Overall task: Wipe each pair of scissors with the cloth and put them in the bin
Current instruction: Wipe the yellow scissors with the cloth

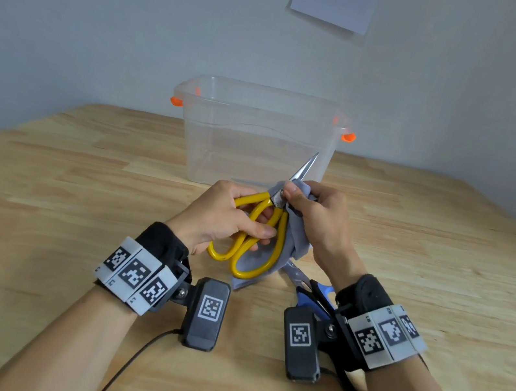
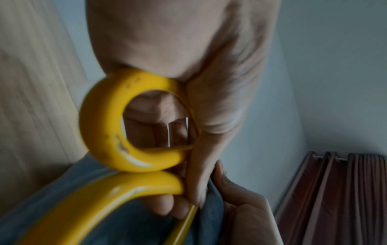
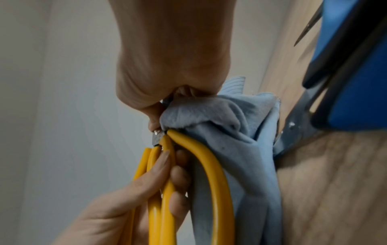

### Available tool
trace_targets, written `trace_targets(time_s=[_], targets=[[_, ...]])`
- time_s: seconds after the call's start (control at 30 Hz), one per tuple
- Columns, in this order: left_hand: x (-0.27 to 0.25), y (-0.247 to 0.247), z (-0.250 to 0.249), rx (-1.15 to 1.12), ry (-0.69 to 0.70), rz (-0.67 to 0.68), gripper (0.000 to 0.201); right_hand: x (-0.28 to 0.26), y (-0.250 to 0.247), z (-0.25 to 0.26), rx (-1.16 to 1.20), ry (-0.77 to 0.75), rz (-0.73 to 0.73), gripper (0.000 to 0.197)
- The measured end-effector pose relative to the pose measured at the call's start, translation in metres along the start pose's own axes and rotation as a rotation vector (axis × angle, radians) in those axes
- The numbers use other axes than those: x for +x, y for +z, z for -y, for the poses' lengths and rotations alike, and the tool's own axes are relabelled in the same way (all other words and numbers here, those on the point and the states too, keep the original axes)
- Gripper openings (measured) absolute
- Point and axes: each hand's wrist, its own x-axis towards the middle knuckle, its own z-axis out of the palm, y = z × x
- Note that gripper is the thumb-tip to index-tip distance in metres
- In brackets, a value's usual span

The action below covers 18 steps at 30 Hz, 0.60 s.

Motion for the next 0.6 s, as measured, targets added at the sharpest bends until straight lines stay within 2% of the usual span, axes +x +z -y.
trace_targets(time_s=[0.27,0.6], targets=[[-0.0006,0.0007,-0.0008,-0.006,0.006,0.019,0.022,-0.0002,0.0032,-0.0008,-0.016,-0.093,-0.09,0.034],[-0.0012,0.0011,-0.0001,0.007,0.002,0.036,0.023,0.0004,0.0045,-0.0013,0.0,-0.053,-0.174,0.031]])
